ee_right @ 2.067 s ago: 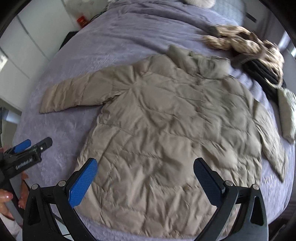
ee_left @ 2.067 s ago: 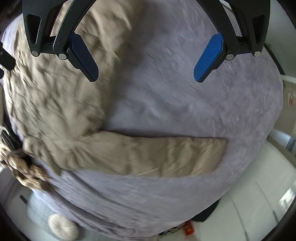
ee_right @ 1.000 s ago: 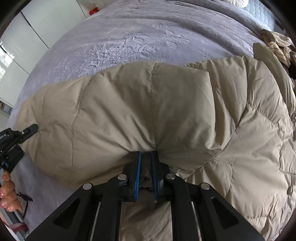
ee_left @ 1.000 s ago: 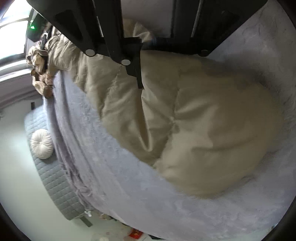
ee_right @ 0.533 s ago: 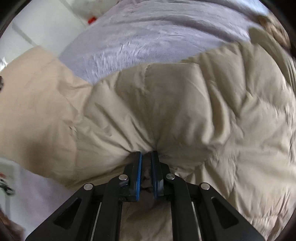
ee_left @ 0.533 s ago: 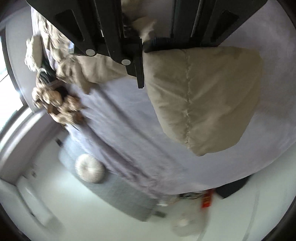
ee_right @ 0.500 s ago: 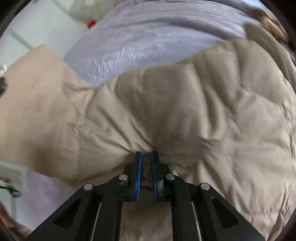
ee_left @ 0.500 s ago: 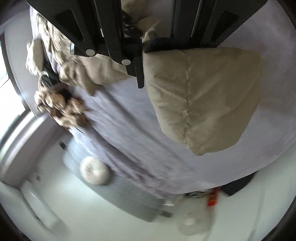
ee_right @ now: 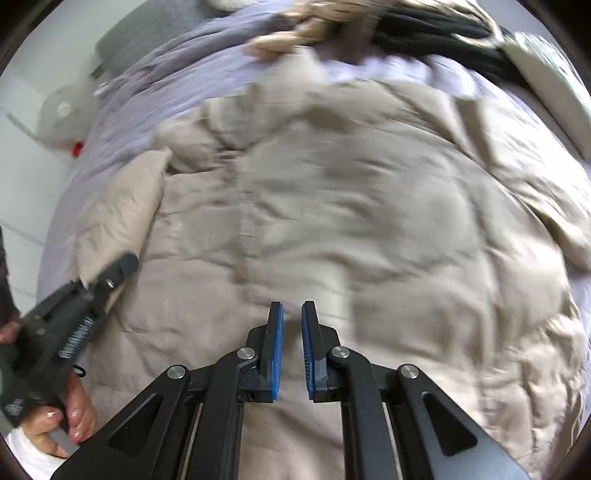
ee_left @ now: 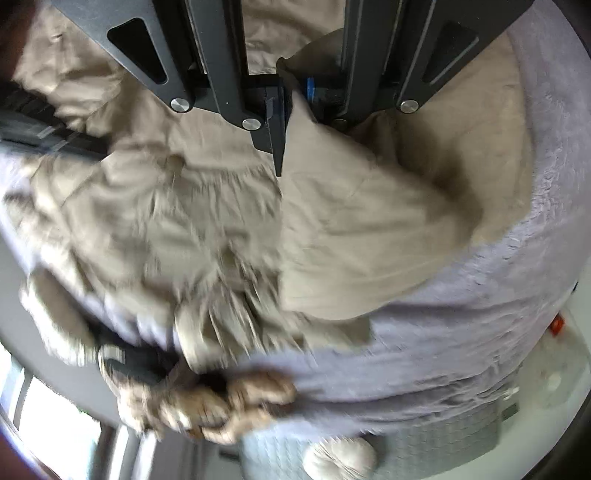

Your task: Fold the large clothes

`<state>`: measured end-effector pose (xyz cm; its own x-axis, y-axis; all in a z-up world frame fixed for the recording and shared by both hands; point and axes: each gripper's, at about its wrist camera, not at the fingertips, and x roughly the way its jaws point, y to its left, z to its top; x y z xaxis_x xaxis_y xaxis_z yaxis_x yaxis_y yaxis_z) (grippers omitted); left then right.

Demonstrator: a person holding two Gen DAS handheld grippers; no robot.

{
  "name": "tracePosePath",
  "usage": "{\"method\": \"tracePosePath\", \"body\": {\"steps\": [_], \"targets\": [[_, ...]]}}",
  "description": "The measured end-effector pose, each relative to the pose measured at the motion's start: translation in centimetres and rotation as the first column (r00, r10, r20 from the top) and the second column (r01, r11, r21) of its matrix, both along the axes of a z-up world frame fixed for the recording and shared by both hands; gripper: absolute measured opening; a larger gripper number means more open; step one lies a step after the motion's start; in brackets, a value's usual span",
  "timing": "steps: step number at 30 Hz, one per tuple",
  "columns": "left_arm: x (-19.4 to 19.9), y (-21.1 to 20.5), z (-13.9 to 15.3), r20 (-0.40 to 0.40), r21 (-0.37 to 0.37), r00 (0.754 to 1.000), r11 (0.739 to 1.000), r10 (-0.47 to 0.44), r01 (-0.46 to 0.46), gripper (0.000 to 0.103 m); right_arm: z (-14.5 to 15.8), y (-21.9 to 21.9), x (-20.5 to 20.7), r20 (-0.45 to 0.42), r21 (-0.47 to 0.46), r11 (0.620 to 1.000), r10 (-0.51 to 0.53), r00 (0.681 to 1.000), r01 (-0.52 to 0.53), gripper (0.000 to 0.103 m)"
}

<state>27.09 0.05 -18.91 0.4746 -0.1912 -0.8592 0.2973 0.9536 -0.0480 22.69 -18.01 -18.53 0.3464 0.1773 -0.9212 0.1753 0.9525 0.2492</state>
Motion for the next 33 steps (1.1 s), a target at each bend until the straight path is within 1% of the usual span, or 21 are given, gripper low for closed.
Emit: {"method": "tracePosePath", "body": {"steps": [3,6,7,9,10,11,13,14,16,17,18,19,22,23,24,26,28,30,31,32,33], "targets": [[-1.6,-0.6,-1.8,-0.027,0.072,0.999,0.997,-0.028,0.03,0.009,-0.6,-1.9,-0.2,-0.017,0.017,1.0,-0.019,1.0,0.019,0.012],[-2.8,-0.9,-1.9,-0.025,0.119,0.999,0.992,-0.048,0.051,0.012,-0.9,-2.6,-0.4,-0.02,0.04,0.999,-0.02,1.0,0.021,0.012],[-3.0,-1.3,-2.0,-0.022,0.132,0.998,0.99,-0.05,0.053,0.022,-1.0,-2.5,-0.2,-0.02,0.047,0.999,-0.019,1.0,0.02,0.012],[-4.0,-0.7,-1.4,0.001,0.128,0.999,0.991,-0.048,0.048,0.09,-1.0,-2.4,0.2,-0.021,0.058,0.998,-0.013,1.0,0.015,0.012],[-4.2,-1.2,-1.4,0.019,0.131,0.999,0.99,-0.046,0.043,0.092,-0.8,-2.1,0.2,-0.021,0.063,0.998,-0.005,1.0,0.006,0.012],[-5.0,-1.1,-0.8,0.047,0.137,0.997,0.989,-0.054,0.047,0.092,-0.6,-2.6,-0.4,-0.017,0.066,0.998,0.004,1.0,-0.003,0.012],[-6.0,-0.8,-0.1,0.047,0.136,0.997,0.989,-0.065,0.058,0.092,-0.3,-2.0,-0.4,-0.014,0.069,0.997,0.02,1.0,-0.019,0.013],[-6.3,-0.3,0.2,0.046,0.129,0.997,0.99,-0.062,0.055,0.092,0.1,-2.1,-0.9,-0.013,0.072,0.997,0.026,1.0,-0.025,0.019],[-6.6,0.8,1.3,0.042,0.093,0.998,0.994,-0.056,0.052,0.092,0.5,-1.2,-0.6,-0.007,0.077,0.996,0.044,0.999,-0.043,0.041],[-7.2,2.1,2.3,0.059,0.063,0.998,0.998,-0.031,0.027,0.092,0.9,-0.4,-0.5,0.005,0.075,0.995,0.06,0.998,-0.06,0.067],[-7.7,3.7,3.5,0.09,0.037,0.996,0.999,0.011,-0.014,0.092,1.6,0.4,-0.4,0.022,0.066,0.995,0.077,0.997,-0.079,0.089],[-7.9,5.3,4.5,0.12,0.026,0.991,0.998,0.054,-0.057,0.092,2.3,1.5,-0.3,0.047,0.055,0.993,0.099,0.994,-0.102,0.093],[-7.5,9.9,6.3,0.209,0.042,0.955,0.974,0.21,-0.224,0.092,4.0,6.3,0.8,0.12,0.0,0.977,0.214,0.969,-0.215,0.098],[-6.9,12.4,6.6,0.244,0.068,0.926,0.947,0.289,-0.313,0.092,4.3,8.3,1.3,0.136,-0.032,0.966,0.258,0.957,-0.256,0.103],[-6.0,14.2,6.3,0.246,0.079,0.906,0.924,0.346,-0.374,0.092,4.5,9.9,1.6,0.149,-0.063,0.956,0.294,0.944,-0.288,0.103],[-4.2,17.3,4.9,0.176,0.066,0.885,0.891,0.432,-0.448,0.092,4.4,13.5,2.4,0.161,-0.151,0.927,0.367,0.916,-0.345,0.103],[-3.1,19.2,3.3,0.126,0.051,0.865,0.868,0.485,-0.494,0.092,3.4,16.9,3.8,0.154,-0.302,0.882,0.42,0.894,-0.362,0.103],[-2.4,19.6,1.1,0.103,0.086,0.862,0.859,0.497,-0.506,0.092,2.1,18.1,5.3,0.128,-0.387,0.855,0.421,0.898,-0.346,0.103],[-2.2,19.3,0.4,0.093,0.101,0.865,0.86,0.493,-0.501,0.092,1.4,17.8,6.2,0.115,-0.396,0.859,0.397,0.911,-0.324,0.103],[-2.3,19.1,0.0,0.088,0.1,0.871,0.866,0.483,-0.49,0.092,1.3,16.9,6.6,0.119,-0.377,0.876,0.367,0.922,-0.3,0.096],[-2.4,18.9,-0.4,0.088,0.095,0.877,0.872,0.473,-0.48,0.092,1.4,15.5,6.8,0.14,-0.336,0.902,0.332,0.933,-0.271,0.074]]}}
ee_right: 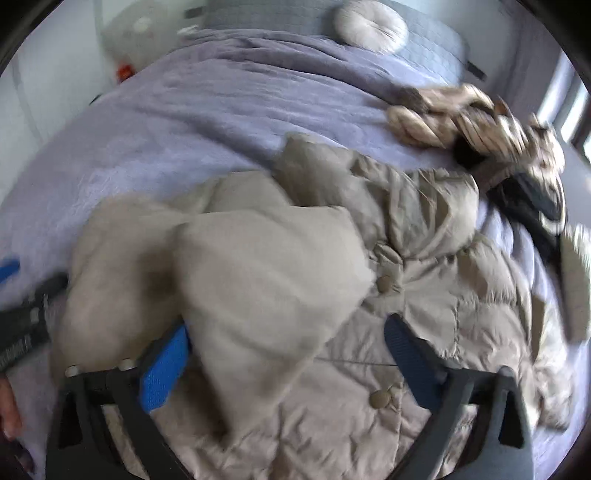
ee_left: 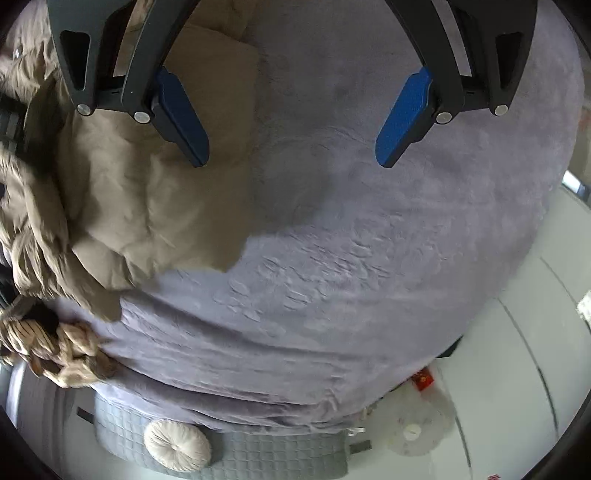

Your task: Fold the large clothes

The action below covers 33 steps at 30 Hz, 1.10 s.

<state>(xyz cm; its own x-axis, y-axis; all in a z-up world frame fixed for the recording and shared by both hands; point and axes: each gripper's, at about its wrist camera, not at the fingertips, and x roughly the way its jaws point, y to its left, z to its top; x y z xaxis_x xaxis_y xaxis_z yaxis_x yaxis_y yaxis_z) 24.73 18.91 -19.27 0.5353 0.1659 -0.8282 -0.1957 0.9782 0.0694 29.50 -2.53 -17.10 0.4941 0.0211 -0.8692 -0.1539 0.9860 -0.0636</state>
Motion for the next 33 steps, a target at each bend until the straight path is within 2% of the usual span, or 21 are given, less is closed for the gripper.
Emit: {"method": "tracePosePath", "body": {"steps": [1,2,3,5,7,8,9,11,14,15,16,17,18,21,25,27,28,30,31,33], "targets": [[-0.1,-0.2,-0.2,0.001,0.002,1.0,1.0,-0.006,0.006,0.092,0.1,-1.7,-0.1,0.003,0.063,0.998,-0.032,0.999,0.032,0.06],[-0.1,-0.4,-0.4,-0.003,0.012,1.0,1.0,-0.012,0.012,0.092,-0.1,-3.7,0.0,-0.013,0.112,0.991,-0.076,0.997,0.077,0.031],[-0.3,-0.2,-0.6,-0.01,0.018,1.0,1.0,-0.013,0.013,0.092,-0.6,-5.7,0.2,-0.05,0.163,0.977,-0.13,0.99,0.136,0.023],[0.0,0.3,-0.5,-0.01,0.012,1.0,1.0,-0.001,0.001,0.092,-2.1,-9.2,0.2,-0.142,0.283,0.927,-0.213,0.967,0.246,0.023],[0.4,0.7,0.3,0.001,-0.011,1.0,1.0,0.01,-0.01,0.092,-4.0,-12.7,0.3,-0.259,0.419,0.841,-0.252,0.933,0.343,0.024],[0.8,1.0,0.7,0.007,-0.025,1.0,1.0,0.012,-0.011,0.092,-4.6,-14.2,0.1,-0.3,0.482,0.787,-0.265,0.916,0.386,0.032],[1.0,1.0,1.0,0.01,-0.026,1.0,1.0,0.007,-0.007,0.092,-4.5,-15.0,0.1,-0.304,0.496,0.769,-0.281,0.91,0.403,0.053],[1.6,0.9,1.4,0.015,-0.009,1.0,1.0,0.005,-0.005,0.092,-4.0,-15.7,0.1,-0.274,0.534,0.748,-0.287,0.918,0.394,0.071],[2.9,0.3,0.2,-0.036,-0.006,0.999,1.0,0.0,0.0,0.092,-3.9,-16.8,1.1,-0.277,0.59,0.691,-0.312,0.909,0.417,0.07],[3.2,-0.1,-0.6,-0.057,0.014,0.998,1.0,0.004,-0.003,0.092,-4.4,-17.3,1.7,-0.309,0.608,0.655,-0.324,0.894,0.448,0.042],[3.2,-0.4,-1.0,-0.066,0.03,0.998,1.0,0.007,-0.005,0.092,-4.8,-17.6,2.0,-0.328,0.616,0.636,-0.329,0.885,0.465,0.016],[3.4,-0.7,-1.8,-0.084,0.053,0.996,0.999,0.008,-0.003,0.092,-5.1,-17.9,2.0,-0.341,0.615,0.626,-0.337,0.877,0.48,0.009],[3.4,-1.0,-2.4,-0.095,0.061,0.995,0.998,0.006,0.0,0.092,-5.2,-18.1,1.8,-0.34,0.598,0.636,-0.35,0.873,0.488,0.009],[3.5,-1.6,-4.0,-0.126,0.076,0.992,0.997,-0.005,0.015,0.092,-6.5,-17.7,1.7,-0.301,0.493,0.743,-0.341,0.89,0.452,0.009],[3.7,-2.3,-4.9,-0.128,0.122,0.992,0.992,-0.016,0.032,0.093,-7.0,-17.3,2.5,-0.251,0.467,0.793,-0.304,0.919,0.391,0.01],[3.7,-2.3,-4.9,-0.13,0.133,0.991,0.991,-0.017,0.035,0.093,-6.3,-16.9,2.7,-0.226,0.414,0.828,-0.308,0.924,0.378,0.016],[3.7,-2.3,-4.8,-0.131,0.134,0.991,0.99,-0.016,0.034,0.093,-5.7,-16.7,2.7,-0.205,0.359,0.854,-0.322,0.924,0.378,0.018],[3.7,-2.0,-4.2,-0.132,0.133,0.991,0.991,-0.002,0.02,0.093,-4.5,-16.9,2.4,-0.171,0.278,0.874,-0.362,0.916,0.397,0.021],[3.6,-1.8,-3.8,-0.128,0.13,0.992,0.991,0.004,0.012,0.093,-3.9,-17.2,2.2,-0.16,0.258,0.872,-0.385,0.909,0.415,0.021],[3.0,-1.5,-2.7,-0.115,0.124,0.993,0.992,0.013,0.001,0.092,-3.0,-18.9,1.3,-0.162,0.277,0.853,-0.412,0.897,0.442,0.02]]}}
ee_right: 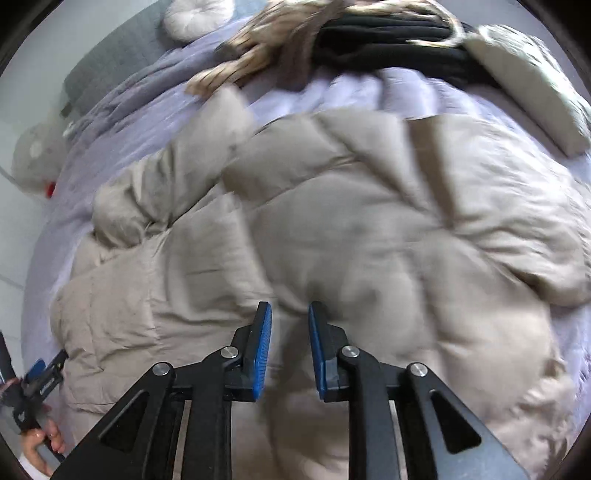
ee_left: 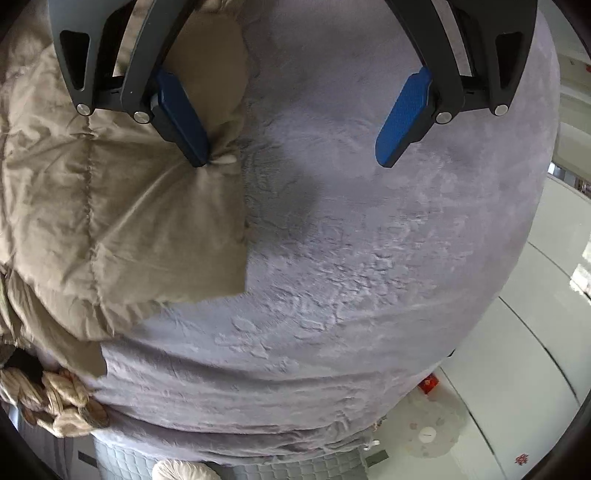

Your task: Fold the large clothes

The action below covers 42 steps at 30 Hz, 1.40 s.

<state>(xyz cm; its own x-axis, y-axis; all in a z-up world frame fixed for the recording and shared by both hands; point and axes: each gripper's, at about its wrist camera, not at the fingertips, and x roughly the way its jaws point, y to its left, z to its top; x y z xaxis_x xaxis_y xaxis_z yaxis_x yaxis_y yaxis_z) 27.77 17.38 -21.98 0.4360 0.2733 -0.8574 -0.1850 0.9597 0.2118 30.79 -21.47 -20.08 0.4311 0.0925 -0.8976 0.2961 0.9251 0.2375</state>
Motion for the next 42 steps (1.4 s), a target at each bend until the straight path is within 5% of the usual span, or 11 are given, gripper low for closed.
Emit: {"method": "tracePosePath", "body": {"steps": [7,14,16,18,22,27,29,30,35,37,42], "targets": [[-3.9,-0.2,3.5,0.032,-0.034,0.999,0.999,-0.006,0.007,0.093,2.0,-1.6,-2.7,0.034,0.103,0.993,0.049,0.998,-0.053,0.014],[-7.7,-5.4,4.7,-0.046,-0.108,0.995,0.99,-0.092,0.086,0.092,2.3,-4.0,-8.6,-0.037,0.176,0.983,0.064,0.997,-0.056,0.015],[-8.4,-7.8,4.9,-0.063,-0.131,0.989,0.983,-0.134,0.125,0.092,2.2,-5.1,-9.8,-0.059,0.202,0.979,0.05,0.997,-0.037,0.025],[-8.8,-9.9,5.1,-0.072,-0.151,0.984,0.977,-0.165,0.152,0.092,2.3,-6.2,-10.9,-0.069,0.218,0.976,0.034,0.997,-0.018,0.051],[-9.9,-15.4,5.3,-0.089,-0.196,0.966,0.955,-0.242,0.221,0.093,2.7,-9.3,-13.5,-0.079,0.248,0.968,-0.007,0.997,0.027,0.056],[-10.8,-22.3,5.4,-0.099,-0.227,0.937,0.925,-0.334,0.305,0.093,3.2,-13.8,-15.6,-0.07,0.282,0.955,-0.08,0.994,0.097,0.079],[-11.0,-24.3,5.7,-0.083,-0.223,0.928,0.914,-0.364,0.338,0.093,3.2,-16.1,-16.5,-0.064,0.291,0.946,-0.127,0.99,0.14,0.081],[-11.1,-25.3,5.8,-0.075,-0.226,0.923,0.908,-0.378,0.353,0.103,3.2,-17.0,-16.9,-0.062,0.293,0.943,-0.146,0.987,0.158,0.081],[-10.7,-29.6,6.3,-0.072,-0.23,0.893,0.879,-0.444,0.418,0.103,2.3,-22.2,-18.6,-0.066,0.318,0.907,-0.269,0.961,0.276,0.089],[-10.8,-31.2,6.3,-0.086,-0.226,0.882,0.872,-0.462,0.435,0.103,1.8,-24.5,-19.3,-0.07,0.332,0.884,-0.324,0.943,0.328,0.103],[-10.9,-32.9,6.2,-0.106,-0.216,0.893,0.886,-0.438,0.409,0.103,0.9,-28.5,-20.2,-0.035,0.401,0.827,-0.417,0.908,0.394,0.103]]}}
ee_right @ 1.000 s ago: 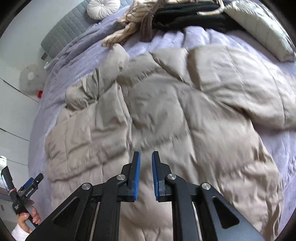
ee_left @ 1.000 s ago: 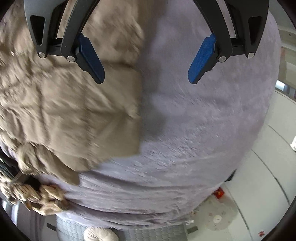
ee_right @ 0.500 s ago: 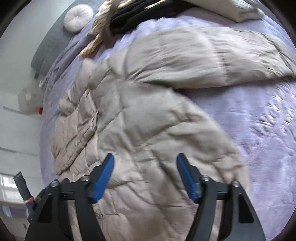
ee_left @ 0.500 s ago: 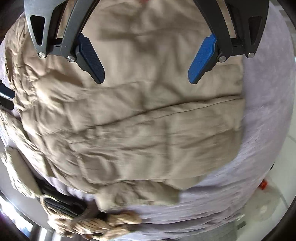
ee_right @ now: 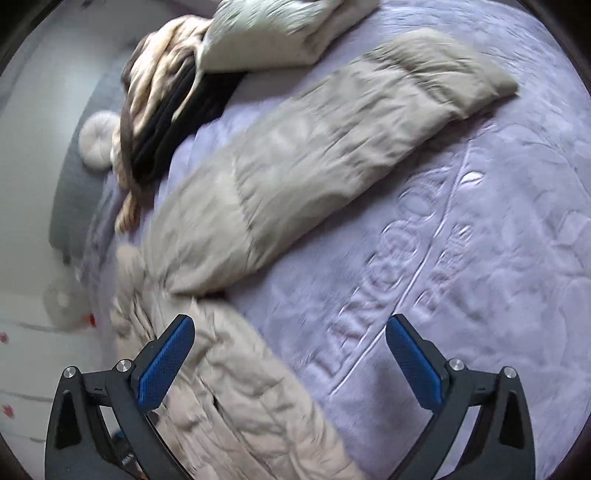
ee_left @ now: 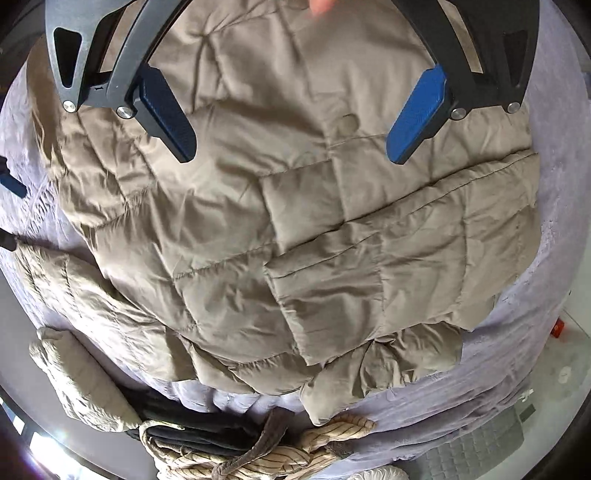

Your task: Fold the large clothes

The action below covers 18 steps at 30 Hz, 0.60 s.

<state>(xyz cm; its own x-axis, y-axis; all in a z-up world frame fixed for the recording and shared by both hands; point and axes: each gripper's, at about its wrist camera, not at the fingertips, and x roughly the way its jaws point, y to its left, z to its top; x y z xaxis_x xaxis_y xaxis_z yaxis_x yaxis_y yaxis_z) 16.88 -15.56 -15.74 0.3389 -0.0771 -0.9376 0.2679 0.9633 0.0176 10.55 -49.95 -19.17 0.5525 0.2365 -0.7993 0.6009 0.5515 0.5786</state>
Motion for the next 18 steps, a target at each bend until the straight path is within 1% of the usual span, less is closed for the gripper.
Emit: {"method": "tracePosePath", "body": {"steps": [2,5,7,9,11,12,13,15,18], "targets": [[0.0,-0.6,-0.3,-0.003,0.015,1.0,1.0,0.006,-0.006,0.103,-0.7,-1.5,0.0,0.012,0.04,0.999,-0.035,0.999,0.035,0.103],[0.3,-1.7,-1.1,-0.048,-0.009,0.999,1.0,-0.013,0.012,0.103,-1.4,-3.7,0.0,0.009,0.063,0.994,-0.087,0.996,0.086,0.103],[0.2,-1.9,-1.2,-0.046,-0.008,0.999,1.0,-0.015,0.015,0.103,-2.1,-5.5,0.3,0.01,0.091,0.988,-0.124,0.992,0.122,0.103],[0.1,-2.2,-1.2,-0.046,-0.008,0.999,1.0,-0.016,0.016,0.103,-2.4,-7.1,0.3,0.032,0.136,0.978,-0.166,0.986,0.16,0.103],[0.0,-2.4,-1.1,-0.049,-0.013,0.999,1.0,-0.01,0.009,0.103,-2.9,-8.6,0.3,0.073,0.205,0.958,-0.217,0.973,0.198,0.103],[0.0,-2.5,-1.1,-0.051,-0.015,0.999,1.0,-0.008,0.007,0.103,-3.4,-9.5,0.5,0.103,0.261,0.94,-0.252,0.962,0.218,0.103],[0.1,-2.6,-1.1,-0.051,-0.015,0.999,1.0,-0.006,0.005,0.103,-3.9,-10.0,0.8,0.119,0.298,0.926,-0.276,0.954,0.231,0.103],[0.2,-2.8,-1.0,-0.048,-0.02,0.999,1.0,-0.001,0.0,0.103,-4.8,-11.0,1.7,0.141,0.355,0.9,-0.318,0.938,0.252,0.103],[0.6,-2.8,-0.6,-0.041,-0.035,0.999,0.999,0.004,-0.005,0.103,-6.0,-12.2,3.1,0.157,0.416,0.865,-0.371,0.915,0.28,0.103]]}}
